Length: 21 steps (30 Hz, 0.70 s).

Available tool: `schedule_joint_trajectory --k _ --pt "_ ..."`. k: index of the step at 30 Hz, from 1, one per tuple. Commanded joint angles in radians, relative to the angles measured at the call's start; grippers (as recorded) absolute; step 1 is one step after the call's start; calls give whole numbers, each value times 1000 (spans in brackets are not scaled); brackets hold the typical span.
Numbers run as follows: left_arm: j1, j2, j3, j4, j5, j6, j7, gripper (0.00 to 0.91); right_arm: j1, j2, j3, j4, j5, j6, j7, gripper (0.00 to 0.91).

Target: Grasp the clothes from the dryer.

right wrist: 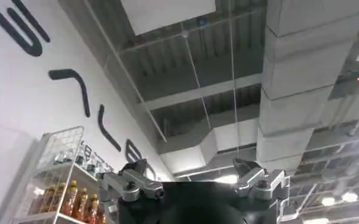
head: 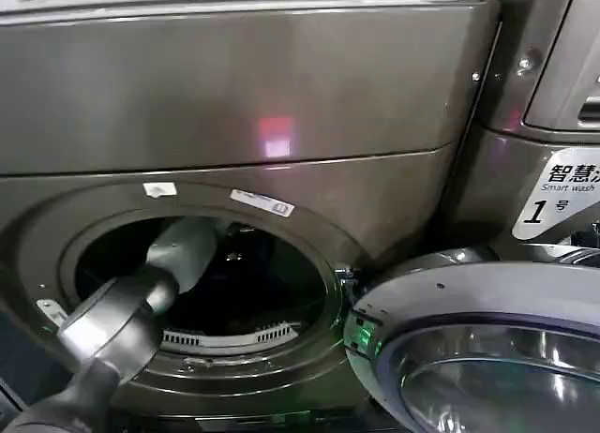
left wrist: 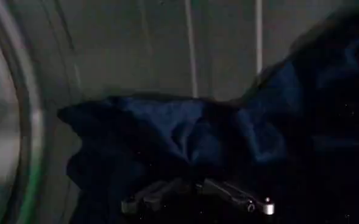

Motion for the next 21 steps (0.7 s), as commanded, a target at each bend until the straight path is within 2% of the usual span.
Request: schedule_joint_trajectory --k 1,4,7,15,18,21 --pt "270 72 -388 -454 -181 100 -332 0 5 -6 -7 5 0 0 4 907" --pt "363 67 -454 -631 -300 101 -430 0 2 -2 -9 5 -1 1 4 907" --pt "425 31 -502 -723 -388 74 -564 0 -6 -1 1 1 1 3 4 907" --pt "603 -16 -608 -918 -491 -82 -886 0 -17 0 16 -3 8 18 4 907" --pt "695 -32 -652 -1017 -573 -162 -944 0 -14 -3 10 0 9 19 9 907" --pt "786 -56 -690 -1140 -570 -214 -985 0 -12 -3 -1 4 -7 11 12 907"
